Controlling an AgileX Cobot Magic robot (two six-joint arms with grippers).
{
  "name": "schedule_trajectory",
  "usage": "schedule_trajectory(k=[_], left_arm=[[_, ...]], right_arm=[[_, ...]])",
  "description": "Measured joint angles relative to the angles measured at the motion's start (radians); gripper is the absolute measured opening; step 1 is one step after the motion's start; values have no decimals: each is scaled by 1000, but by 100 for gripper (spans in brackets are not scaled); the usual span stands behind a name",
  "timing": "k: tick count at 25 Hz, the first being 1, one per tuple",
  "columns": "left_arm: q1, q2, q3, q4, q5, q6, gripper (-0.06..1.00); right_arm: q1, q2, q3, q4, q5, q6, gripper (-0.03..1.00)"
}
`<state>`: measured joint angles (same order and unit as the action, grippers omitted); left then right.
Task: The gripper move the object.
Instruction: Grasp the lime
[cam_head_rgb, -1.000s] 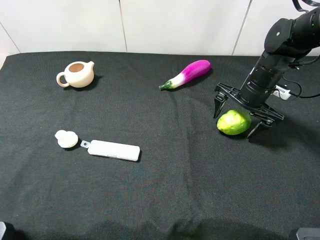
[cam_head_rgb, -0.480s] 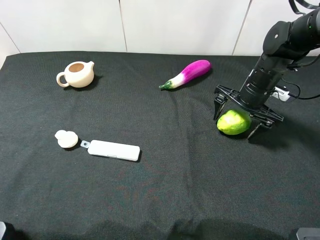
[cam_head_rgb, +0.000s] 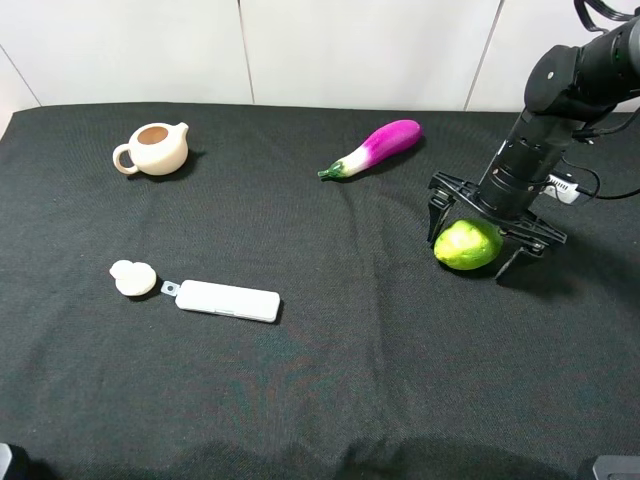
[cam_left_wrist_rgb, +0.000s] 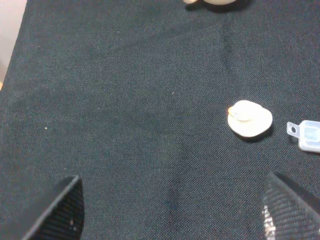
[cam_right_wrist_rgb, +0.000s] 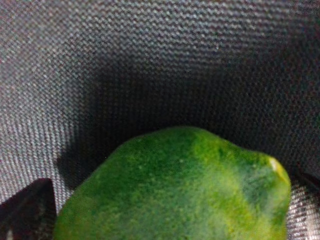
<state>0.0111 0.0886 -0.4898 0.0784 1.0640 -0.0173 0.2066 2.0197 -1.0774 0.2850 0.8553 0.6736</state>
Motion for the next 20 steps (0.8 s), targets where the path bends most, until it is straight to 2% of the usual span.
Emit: schedule_trajectory(k=[17,20], left_arm=[[0,0,0,0,0,0,76],[0,0,0,0,0,0,76]], right_arm=[[0,0,0,-3,-1,-22,69],[0,0,0,-3,-1,-22,66]])
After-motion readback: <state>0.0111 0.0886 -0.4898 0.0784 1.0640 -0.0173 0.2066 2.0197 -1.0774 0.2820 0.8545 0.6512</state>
